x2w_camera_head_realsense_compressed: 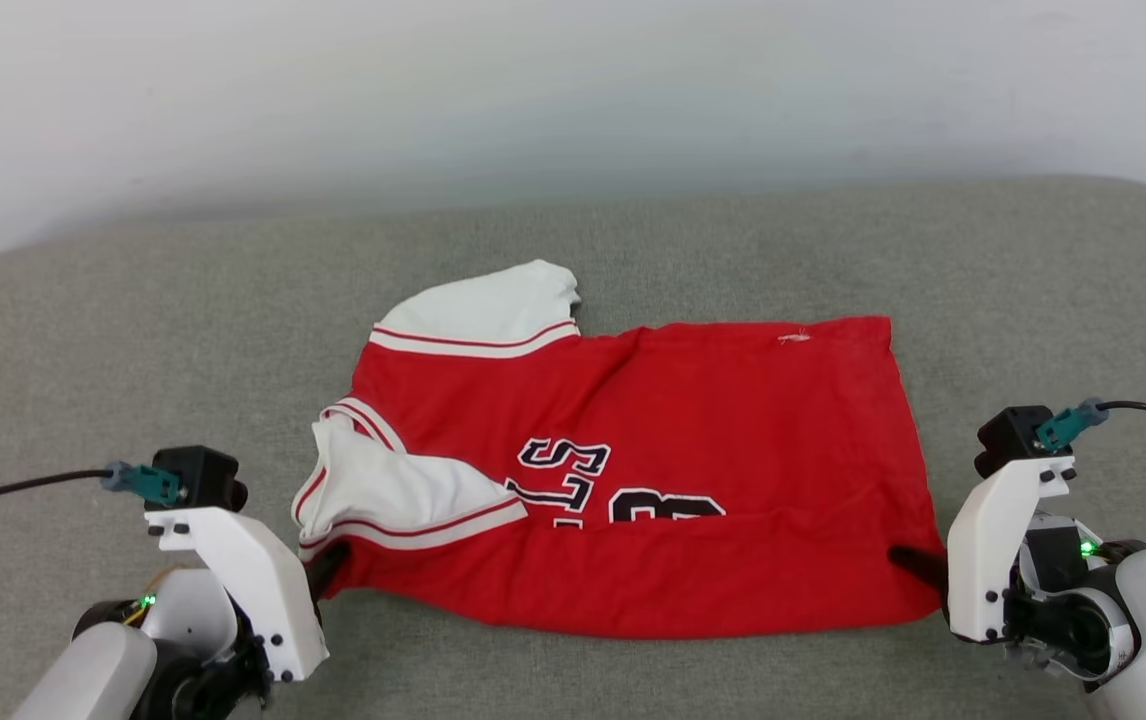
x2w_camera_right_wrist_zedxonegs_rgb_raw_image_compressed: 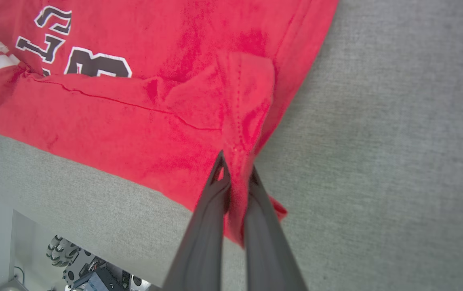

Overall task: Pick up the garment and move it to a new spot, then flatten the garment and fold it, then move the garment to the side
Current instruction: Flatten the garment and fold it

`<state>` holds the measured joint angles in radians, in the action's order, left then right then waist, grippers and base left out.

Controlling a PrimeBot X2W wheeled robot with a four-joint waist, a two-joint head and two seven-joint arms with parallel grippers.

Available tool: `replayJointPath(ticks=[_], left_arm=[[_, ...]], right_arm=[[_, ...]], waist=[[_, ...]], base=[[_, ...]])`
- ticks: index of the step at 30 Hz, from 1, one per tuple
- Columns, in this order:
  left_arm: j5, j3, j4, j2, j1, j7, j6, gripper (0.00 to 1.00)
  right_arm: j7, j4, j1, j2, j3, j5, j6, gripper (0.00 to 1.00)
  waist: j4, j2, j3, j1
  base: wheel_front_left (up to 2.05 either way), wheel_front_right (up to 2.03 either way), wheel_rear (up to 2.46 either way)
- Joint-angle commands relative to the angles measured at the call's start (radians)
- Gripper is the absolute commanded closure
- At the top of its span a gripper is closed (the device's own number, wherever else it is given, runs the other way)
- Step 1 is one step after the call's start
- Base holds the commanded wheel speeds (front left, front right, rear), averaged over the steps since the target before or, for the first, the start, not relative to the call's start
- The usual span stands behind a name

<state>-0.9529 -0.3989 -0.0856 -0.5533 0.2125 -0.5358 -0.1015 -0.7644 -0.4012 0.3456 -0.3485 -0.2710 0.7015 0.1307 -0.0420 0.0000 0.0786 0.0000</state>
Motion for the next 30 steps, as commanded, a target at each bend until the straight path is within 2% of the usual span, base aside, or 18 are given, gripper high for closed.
replayJointPath(ticks=[1,10,16,22,23,24,25,27,30], left_arm=[[-0.001,0.001,0.0,0.004,-0.012,0.003,-0.005,1.0],[-0.013,-0.001,0.04,-0.007,-0.127,0.006,-0.05,1.0],[-0.037,0.008,0.068,-0.023,-0.212,-0.006,-0.084,1.0],[-0.075,0.01,0.068,-0.011,-0.297,-0.009,-0.106,1.0],[-0.08,0.01,0.059,-0.002,-0.304,-0.002,-0.104,1.0],[-0.079,0.009,0.047,0.007,-0.304,0.006,-0.102,0.93],[-0.078,0.003,0.033,0.014,-0.302,0.009,-0.099,0.62],[-0.075,0.004,0.007,0.033,-0.28,0.027,-0.093,0.0],[-0.064,0.005,-0.034,0.044,-0.26,0.055,-0.076,0.0]], right_arm=[[0.008,0.004,-0.01,-0.006,-0.005,0.005,0.0,1.0],[0.016,0.027,-0.082,-0.036,-0.026,0.025,0.0,1.0],[0.01,0.024,-0.143,-0.045,-0.007,0.028,0.0,1.0],[0.018,0.012,-0.201,-0.03,0.012,0.02,0.0,1.0],[0.027,0.008,-0.208,-0.028,0.018,0.017,0.0,0.85],[0.038,0.007,-0.216,-0.024,0.02,0.017,0.0,0.38],[0.05,0.007,-0.223,-0.019,0.017,0.014,0.0,0.0],[0.076,0.006,-0.232,-0.014,0.008,0.01,0.0,0.0],[0.145,0.023,-0.224,-0.021,-0.009,-0.008,0.0,0.0]], waist=[[0.0,0.0,-0.025,0.0],[0.004,0.0,-0.132,0.0],[0.009,0.0,-0.159,0.0],[0.007,0.0,-0.16,0.0],[0.007,0.0,-0.157,0.0],[0.007,0.0,-0.154,0.0],[0.007,0.0,-0.15,0.0],[0.006,0.0,-0.145,0.0],[-0.006,0.0,-0.142,0.0]], base=[[0.0,0.0,0.0],[0.0,0.0,0.0],[0.0,0.0,0.0],[0.0,0.0,0.0],[0.0,0.0,0.0],[0.0,0.0,0.0],[0.0,0.0,0.0],[0.0,0.0,0.0],[0.0,0.0,0.0]])
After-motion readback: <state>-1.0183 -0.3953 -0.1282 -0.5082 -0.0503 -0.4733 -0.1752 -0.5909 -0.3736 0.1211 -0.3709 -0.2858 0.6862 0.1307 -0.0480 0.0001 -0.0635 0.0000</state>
